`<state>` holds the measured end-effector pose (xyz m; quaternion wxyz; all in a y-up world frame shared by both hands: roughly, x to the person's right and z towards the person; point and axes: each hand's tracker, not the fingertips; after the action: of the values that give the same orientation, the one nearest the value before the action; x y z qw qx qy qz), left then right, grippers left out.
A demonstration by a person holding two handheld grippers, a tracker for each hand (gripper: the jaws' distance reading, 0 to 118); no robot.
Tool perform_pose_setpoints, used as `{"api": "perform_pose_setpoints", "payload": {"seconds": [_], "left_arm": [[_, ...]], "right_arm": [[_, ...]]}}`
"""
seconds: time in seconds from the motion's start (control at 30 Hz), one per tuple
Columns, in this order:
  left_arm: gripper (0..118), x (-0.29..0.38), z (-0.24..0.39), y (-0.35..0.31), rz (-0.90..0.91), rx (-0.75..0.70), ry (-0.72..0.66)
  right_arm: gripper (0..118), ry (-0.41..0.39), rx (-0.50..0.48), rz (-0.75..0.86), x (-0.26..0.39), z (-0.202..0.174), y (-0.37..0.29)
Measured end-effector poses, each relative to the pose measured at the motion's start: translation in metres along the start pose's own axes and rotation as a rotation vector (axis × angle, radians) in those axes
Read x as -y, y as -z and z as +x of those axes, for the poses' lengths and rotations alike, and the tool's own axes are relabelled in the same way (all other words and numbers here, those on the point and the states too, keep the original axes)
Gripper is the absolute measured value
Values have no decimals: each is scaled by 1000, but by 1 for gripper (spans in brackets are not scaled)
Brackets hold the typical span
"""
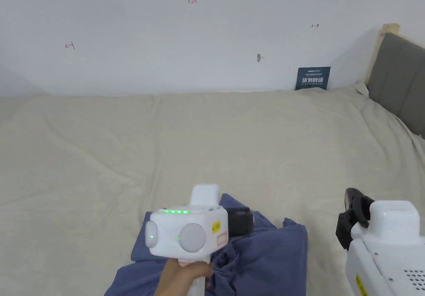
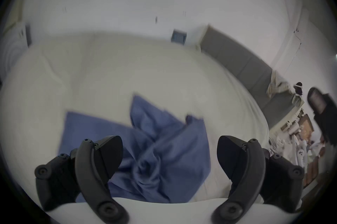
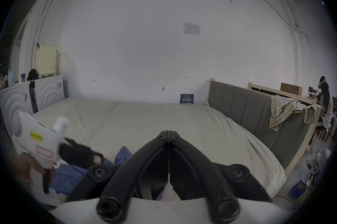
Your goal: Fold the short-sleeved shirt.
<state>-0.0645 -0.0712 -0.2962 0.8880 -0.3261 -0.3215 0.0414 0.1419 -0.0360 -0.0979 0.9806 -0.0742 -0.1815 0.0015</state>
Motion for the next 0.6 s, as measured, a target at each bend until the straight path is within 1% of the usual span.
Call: {"api": "perform_pose_setpoints", "payload": {"seconds": [0.1, 0.2, 0.33, 0.37, 0.4, 0.43, 0.47, 0.5, 0.53, 0.57, 0.6], "left_arm": [[106, -22, -3, -49, 204, -59, 64], [106, -35, -13, -88, 325, -159, 131], [106, -34, -33, -124, 454, -307, 183], [104, -32, -39, -130, 472, -343, 197], [99, -29, -44, -135, 492, -371, 201], [89, -26, -49, -139, 504, -389, 207], [89, -23, -54, -143, 503, -389, 206], [84, -19, -58, -147, 513, -401, 204], [66, -15, -63, -150, 524, -411, 206], [40, -12, -67, -152, 532, -414, 199], [7, -10, -70, -153, 542, -419, 197]], "right_arm": [[0, 6, 4, 43, -14, -2, -5], [0, 12, 1, 82, -27, -5, -9], [0, 16, -5, 128, -40, -11, -11], [0, 15, -8, 135, -42, -13, -11], [0, 15, -10, 142, -44, -15, -11], [0, 15, -14, 148, -45, -16, -11], [0, 17, -19, 151, -46, -18, -11], [0, 17, -23, 155, -47, -20, -11], [0, 16, -26, 158, -48, -21, -11], [0, 15, -29, 159, -48, -23, -11], [0, 13, -32, 161, -48, -25, -11]]}}
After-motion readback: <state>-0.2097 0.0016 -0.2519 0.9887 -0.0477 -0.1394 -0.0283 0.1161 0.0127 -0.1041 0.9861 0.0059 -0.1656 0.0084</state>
